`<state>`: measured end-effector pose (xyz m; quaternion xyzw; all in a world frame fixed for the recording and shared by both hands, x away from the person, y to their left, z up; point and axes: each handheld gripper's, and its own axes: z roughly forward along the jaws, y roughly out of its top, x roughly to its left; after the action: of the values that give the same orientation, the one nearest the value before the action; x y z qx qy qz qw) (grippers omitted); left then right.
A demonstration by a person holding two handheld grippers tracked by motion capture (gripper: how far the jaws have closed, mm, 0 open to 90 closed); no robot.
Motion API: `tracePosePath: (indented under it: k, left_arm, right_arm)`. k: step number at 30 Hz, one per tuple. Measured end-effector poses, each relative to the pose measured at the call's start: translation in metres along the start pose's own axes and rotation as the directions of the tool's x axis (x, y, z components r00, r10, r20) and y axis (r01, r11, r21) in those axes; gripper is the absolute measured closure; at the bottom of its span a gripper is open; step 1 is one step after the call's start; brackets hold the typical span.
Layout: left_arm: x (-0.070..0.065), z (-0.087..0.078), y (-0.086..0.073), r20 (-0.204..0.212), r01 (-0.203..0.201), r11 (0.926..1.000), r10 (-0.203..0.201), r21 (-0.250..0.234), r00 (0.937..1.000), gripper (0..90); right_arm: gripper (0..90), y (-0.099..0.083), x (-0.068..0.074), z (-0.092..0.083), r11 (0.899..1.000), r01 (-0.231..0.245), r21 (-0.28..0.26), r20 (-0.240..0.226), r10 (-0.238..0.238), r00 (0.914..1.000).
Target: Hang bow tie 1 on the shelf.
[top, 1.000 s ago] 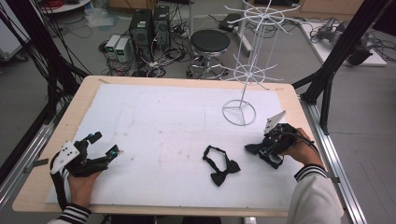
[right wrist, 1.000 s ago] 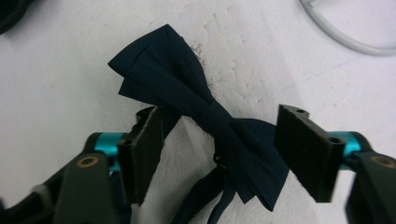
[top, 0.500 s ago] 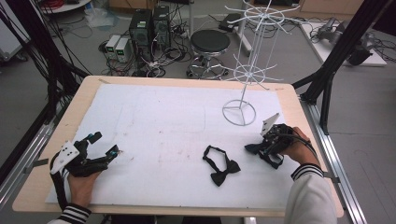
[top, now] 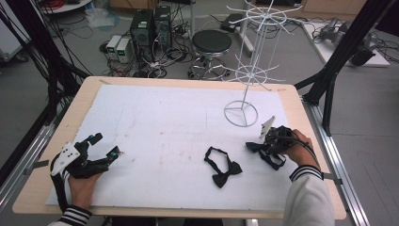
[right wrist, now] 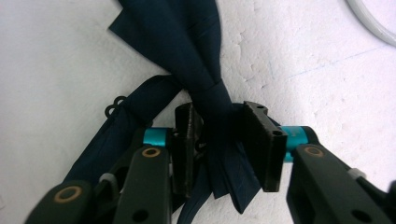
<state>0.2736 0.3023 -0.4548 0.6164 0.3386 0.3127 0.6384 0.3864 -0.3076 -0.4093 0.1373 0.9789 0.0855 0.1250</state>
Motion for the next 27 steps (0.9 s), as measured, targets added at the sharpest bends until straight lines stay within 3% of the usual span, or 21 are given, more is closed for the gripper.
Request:
tracePosePath:
  k: [9,13,22,27]
  left_arm:
    - [0.0,0.0,0.0,0.001,0.001,1.0,-0.001,-0.002,1.0,14.3]
    - [0.0,0.0,0.0,0.0,0.002,1.0,-0.002,-0.002,1.0,14.3]
    - [0.0,0.0,0.0,0.0,0.001,1.0,-0.001,-0.003,1.0,14.3]
    - [0.0,0.0,0.0,0.0,0.001,1.0,-0.001,-0.001,1.0,14.3]
  right_arm:
    - [75.5,-0.001,-0.001,-0.003,0.999,-0.051,-0.011,-0.012,0.051,0.9986]
    - [76.2,-0.003,-0.002,-0.005,0.996,-0.086,-0.025,-0.017,0.085,0.9962]
    - [76.3,-0.004,-0.002,-0.008,0.992,-0.115,-0.048,-0.014,0.114,0.9934]
    - [76.3,-0.006,-0.003,-0.014,0.982,-0.16,-0.098,-0.018,0.159,0.987]
